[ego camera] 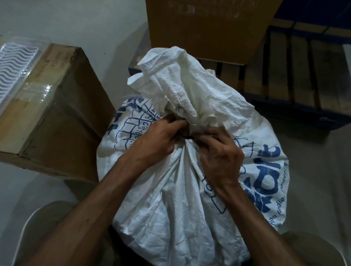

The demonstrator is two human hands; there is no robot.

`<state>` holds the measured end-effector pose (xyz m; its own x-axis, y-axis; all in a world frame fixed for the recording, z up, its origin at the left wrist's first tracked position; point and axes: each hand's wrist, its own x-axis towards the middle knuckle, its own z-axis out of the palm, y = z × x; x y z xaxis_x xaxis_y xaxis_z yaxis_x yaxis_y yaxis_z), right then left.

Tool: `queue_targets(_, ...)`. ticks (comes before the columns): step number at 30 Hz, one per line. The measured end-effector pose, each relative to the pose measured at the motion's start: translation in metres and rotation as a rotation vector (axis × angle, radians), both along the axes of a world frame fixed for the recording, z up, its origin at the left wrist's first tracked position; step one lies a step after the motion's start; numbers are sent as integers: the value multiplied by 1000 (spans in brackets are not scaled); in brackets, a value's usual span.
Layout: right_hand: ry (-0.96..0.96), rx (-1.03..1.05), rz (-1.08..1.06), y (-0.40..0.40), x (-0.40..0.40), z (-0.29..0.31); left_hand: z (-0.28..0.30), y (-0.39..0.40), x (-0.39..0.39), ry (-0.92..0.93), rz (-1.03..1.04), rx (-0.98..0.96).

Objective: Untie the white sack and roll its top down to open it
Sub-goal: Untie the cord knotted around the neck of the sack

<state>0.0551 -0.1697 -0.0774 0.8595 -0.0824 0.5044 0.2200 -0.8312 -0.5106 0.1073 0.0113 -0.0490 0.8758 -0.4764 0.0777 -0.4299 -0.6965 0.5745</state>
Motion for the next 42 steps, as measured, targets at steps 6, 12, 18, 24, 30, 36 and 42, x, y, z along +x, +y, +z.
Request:
queue_targets(6, 230, 397, -60, -21, 16, -6, -3, 6, 2, 76, 27, -144)
queue_targets(12, 275, 428, 25, -18, 14, -1, 1, -4, -6, 97, 96, -144)
queue_targets(18, 342, 663, 3, -12, 16, 7, 9, -6, -9, 143, 264, -375)
queue_targets(24, 407, 803, -73, -16, 20, 7, 25, 7, -7, 546, 459, -686)
queue_targets(30, 371, 791, -53, -10, 12, 9, 29, 11, -13, 449, 494, -695)
queue_targets(36, 243, 657, -20, -4, -9, 24, 27, 4, -39, -58, 507, -368)
queue_targets(42, 159, 708, 65, -8, -73, 59, 28, -6, -99, -172, 570, -445)
